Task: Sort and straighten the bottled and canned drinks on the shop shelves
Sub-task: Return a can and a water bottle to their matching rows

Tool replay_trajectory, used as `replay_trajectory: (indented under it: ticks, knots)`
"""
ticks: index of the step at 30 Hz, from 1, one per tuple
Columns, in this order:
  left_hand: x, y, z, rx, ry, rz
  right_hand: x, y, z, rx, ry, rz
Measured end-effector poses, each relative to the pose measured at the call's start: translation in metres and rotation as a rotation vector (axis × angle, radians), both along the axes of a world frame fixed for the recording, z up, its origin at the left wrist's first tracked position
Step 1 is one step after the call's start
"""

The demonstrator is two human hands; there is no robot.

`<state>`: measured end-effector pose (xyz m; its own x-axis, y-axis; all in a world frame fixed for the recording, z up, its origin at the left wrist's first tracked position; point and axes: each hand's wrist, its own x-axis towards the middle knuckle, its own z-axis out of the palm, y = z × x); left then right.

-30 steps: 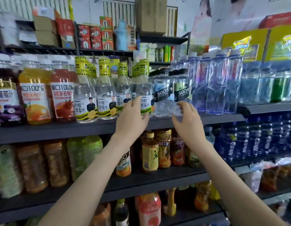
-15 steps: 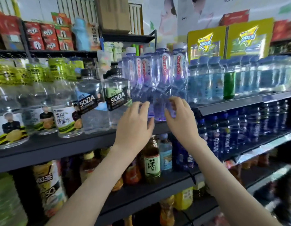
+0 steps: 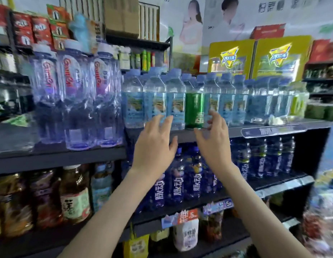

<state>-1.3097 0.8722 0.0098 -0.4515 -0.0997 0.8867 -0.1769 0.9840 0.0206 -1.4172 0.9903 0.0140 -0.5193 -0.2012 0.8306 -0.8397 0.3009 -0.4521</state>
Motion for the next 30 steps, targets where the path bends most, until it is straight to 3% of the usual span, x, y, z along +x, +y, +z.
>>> replay_trajectory:
  ticks: [5, 11, 15, 22, 25, 28, 30]
  knots:
    - [-0.033, 0.007, 0.014, -0.09, -0.013, 0.129, -0.047, 0.005, 0.041, 0.14, 0.06, 0.122]
    - [-0.051, -0.001, 0.029, -0.13, -0.037, 0.28, -0.077, -0.011, 0.072, 0.409, 0.112, 0.037]
    - [-0.062, 0.002, 0.033, -0.088, -0.081, 0.263, -0.084, -0.013, 0.071, 0.341, 0.105, 0.121]
    - [-0.077, 0.011, 0.033, -0.06, -0.031, 0.221, -0.07, -0.013, 0.05, -0.028, 0.256, 0.239]
    - [-0.072, 0.022, 0.029, 0.086, 0.012, 0.005, -0.049, -0.002, 0.042, -0.149, 0.164, 0.324]
    - [-0.052, 0.041, 0.029, 0.447, 0.0, -0.402, -0.018, 0.017, 0.041, -0.259, 0.142, 0.394]
    - [-0.033, 0.05, 0.027, 0.578, 0.039, -0.544, 0.005, 0.029, 0.041, -0.253, 0.087, 0.481]
